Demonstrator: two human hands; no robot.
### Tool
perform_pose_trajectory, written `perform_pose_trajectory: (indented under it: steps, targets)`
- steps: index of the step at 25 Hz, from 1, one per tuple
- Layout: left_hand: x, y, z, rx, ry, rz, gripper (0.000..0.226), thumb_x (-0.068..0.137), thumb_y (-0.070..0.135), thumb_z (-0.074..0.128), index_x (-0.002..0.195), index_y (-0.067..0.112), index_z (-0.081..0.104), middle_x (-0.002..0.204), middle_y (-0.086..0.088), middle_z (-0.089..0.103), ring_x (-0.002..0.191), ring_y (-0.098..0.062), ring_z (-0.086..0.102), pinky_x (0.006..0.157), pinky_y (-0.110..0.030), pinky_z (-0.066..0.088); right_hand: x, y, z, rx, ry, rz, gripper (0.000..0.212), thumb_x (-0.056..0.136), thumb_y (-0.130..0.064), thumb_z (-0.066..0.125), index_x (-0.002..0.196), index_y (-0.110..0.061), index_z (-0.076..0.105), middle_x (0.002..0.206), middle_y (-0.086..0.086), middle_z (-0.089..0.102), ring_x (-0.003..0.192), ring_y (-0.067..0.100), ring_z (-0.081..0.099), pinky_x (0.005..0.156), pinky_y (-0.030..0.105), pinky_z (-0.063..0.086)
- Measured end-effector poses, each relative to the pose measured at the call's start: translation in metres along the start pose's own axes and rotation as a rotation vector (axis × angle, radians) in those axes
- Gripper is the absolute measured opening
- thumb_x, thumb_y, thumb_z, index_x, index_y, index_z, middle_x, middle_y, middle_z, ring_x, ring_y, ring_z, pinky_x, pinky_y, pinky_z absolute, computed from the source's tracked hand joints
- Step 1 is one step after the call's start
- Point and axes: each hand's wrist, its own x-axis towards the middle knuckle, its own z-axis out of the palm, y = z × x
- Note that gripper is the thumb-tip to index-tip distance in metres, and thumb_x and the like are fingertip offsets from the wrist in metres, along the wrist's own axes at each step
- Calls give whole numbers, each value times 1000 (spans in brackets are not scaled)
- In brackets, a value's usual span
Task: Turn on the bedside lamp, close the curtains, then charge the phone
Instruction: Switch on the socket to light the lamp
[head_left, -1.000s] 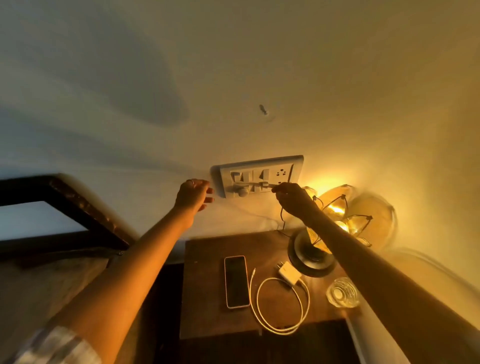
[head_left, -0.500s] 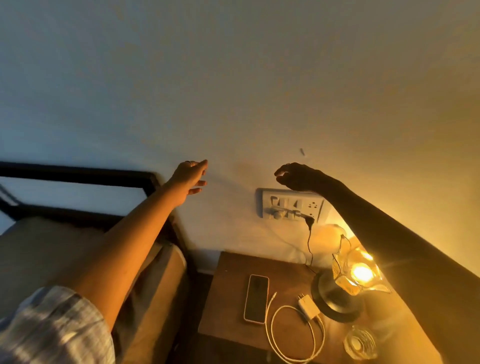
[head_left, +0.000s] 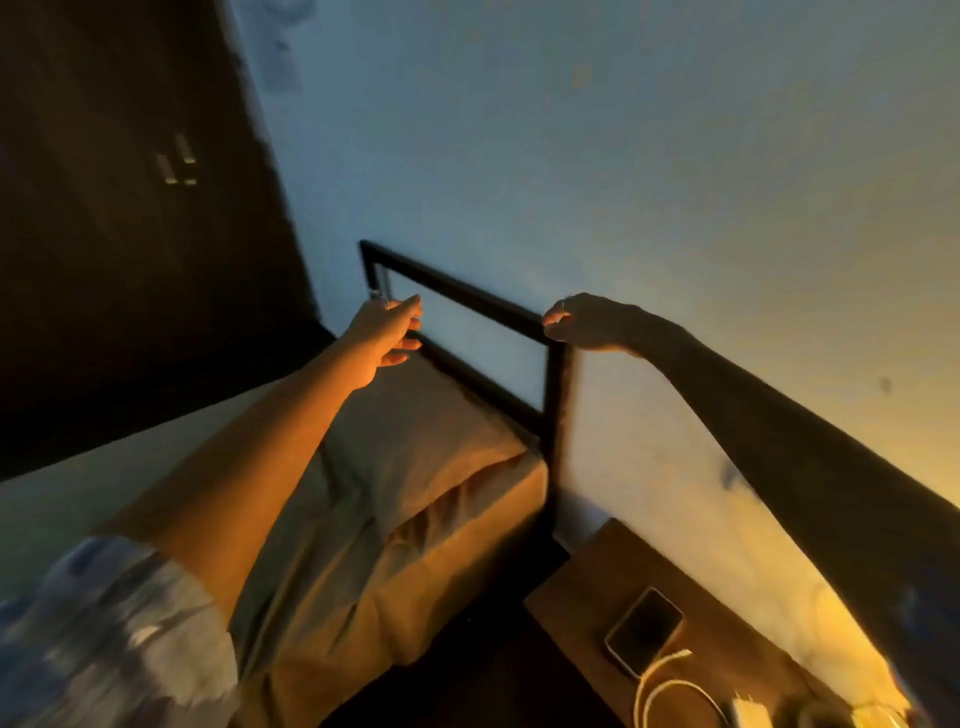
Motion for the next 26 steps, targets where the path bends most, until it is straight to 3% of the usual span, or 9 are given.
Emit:
perform_pose_trajectory:
  steps: [3,5,6,7,10,15,19,24,26]
  targets:
    - [-44,-18,-102,-10,166,-49,35,95,39,43,116,14,57,109,0,60,91,-18,60,69,-27,45,22,-105,20,-15,-60,-240,36,94,-23,45,123,-6,58,137,11,54,124,27,50,102,29,38]
    - [-71,-32,-171,5,302,-92,34,95,38,43,115,14,57,110,0,61,95,-19,60,72,-28,46,24,-177,30,7,-117,-363,36,93,-22,45,121,-5,59,135,12,55,122,27,52,106,36,39]
    - [-110,-50,-245,-32,464,-105,34,95,38,43,116,14,57,110,0,61,96,-19,60,72,-29,46,24,-258,47,10,-147,-472,36,93,-24,45,122,-8,59,136,10,55,123,26,52,107,40,39]
    - [-128,-60,-278,-34,518,-108,35,95,38,43,117,14,57,111,0,61,97,-19,60,73,-29,47,22,-296,55,-5,-167,-522,37,93,-26,45,125,-11,57,137,7,55,124,26,51,107,43,39]
    - [-154,-71,-320,-23,535,-154,35,95,39,42,116,15,57,112,2,61,96,-19,61,80,-32,46,15,-348,68,48,-182,-578,39,94,-29,44,130,-16,52,137,5,53,123,24,51,106,43,40]
    - [-279,-114,-458,-6,841,-233,35,94,38,43,115,13,56,110,1,59,95,-20,60,85,-34,45,-31,-539,132,130,-289,-865,40,94,-29,44,133,-17,49,137,5,53,123,22,50,106,41,40]
    - [-379,-140,-528,-34,1052,-259,27,95,36,44,107,15,55,109,-2,58,95,-21,58,83,-33,44,-85,-660,172,94,-380,-1053,43,94,-29,46,135,-15,47,142,5,49,126,22,48,101,31,38]
    - [-466,-151,-565,-27,1239,-338,29,95,36,44,110,15,55,107,-2,57,85,-20,58,68,-26,43,-134,-750,200,113,-427,-1218,43,92,-30,49,133,-17,48,139,3,53,120,21,53,96,31,41]
    - [-481,-156,-572,-11,1258,-381,36,95,37,43,119,12,54,109,-2,57,91,-20,58,75,-29,46,-147,-766,210,119,-461,-1248,43,92,-31,51,134,-19,47,139,4,52,120,21,53,99,33,42]
